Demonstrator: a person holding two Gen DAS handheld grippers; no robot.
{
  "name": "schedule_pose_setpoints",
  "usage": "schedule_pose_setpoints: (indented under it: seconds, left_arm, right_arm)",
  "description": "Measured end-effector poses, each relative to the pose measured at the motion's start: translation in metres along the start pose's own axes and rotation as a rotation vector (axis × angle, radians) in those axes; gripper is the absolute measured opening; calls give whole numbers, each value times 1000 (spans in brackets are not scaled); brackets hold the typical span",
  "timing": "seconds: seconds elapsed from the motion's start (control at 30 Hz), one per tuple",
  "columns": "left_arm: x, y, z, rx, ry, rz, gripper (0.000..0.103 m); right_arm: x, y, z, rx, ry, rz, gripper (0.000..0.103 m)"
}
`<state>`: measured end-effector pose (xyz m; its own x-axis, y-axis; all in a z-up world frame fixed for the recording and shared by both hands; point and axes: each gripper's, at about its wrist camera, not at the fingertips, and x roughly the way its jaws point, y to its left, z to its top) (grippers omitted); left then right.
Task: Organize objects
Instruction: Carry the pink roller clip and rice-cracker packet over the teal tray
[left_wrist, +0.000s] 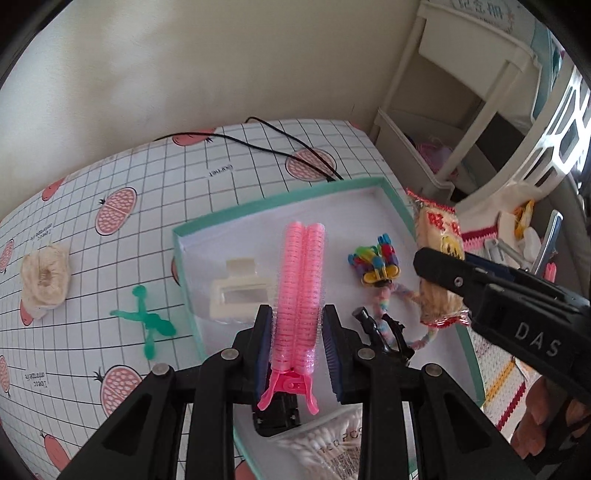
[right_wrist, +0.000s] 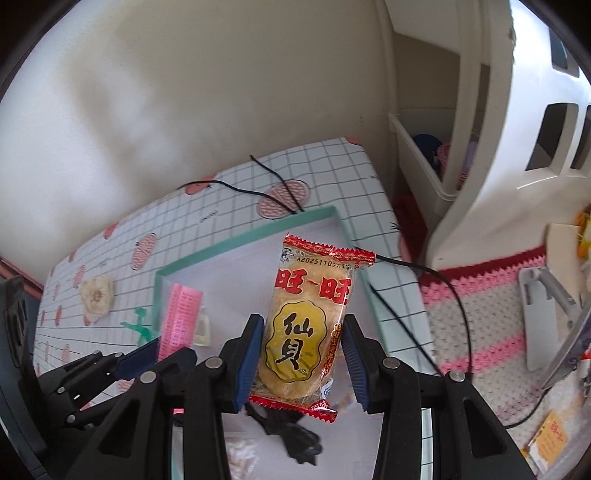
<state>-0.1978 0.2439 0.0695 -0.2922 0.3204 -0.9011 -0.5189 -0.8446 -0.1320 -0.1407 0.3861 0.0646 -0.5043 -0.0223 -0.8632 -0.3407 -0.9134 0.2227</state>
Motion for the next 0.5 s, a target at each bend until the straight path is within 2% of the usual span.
schedule_pose_setpoints:
  seconds: [0.5]
  left_arm:
    - [28,-13,-5,3,61,3,28]
  right_arm:
    - [33,-16,-15,-2,107,-44,45]
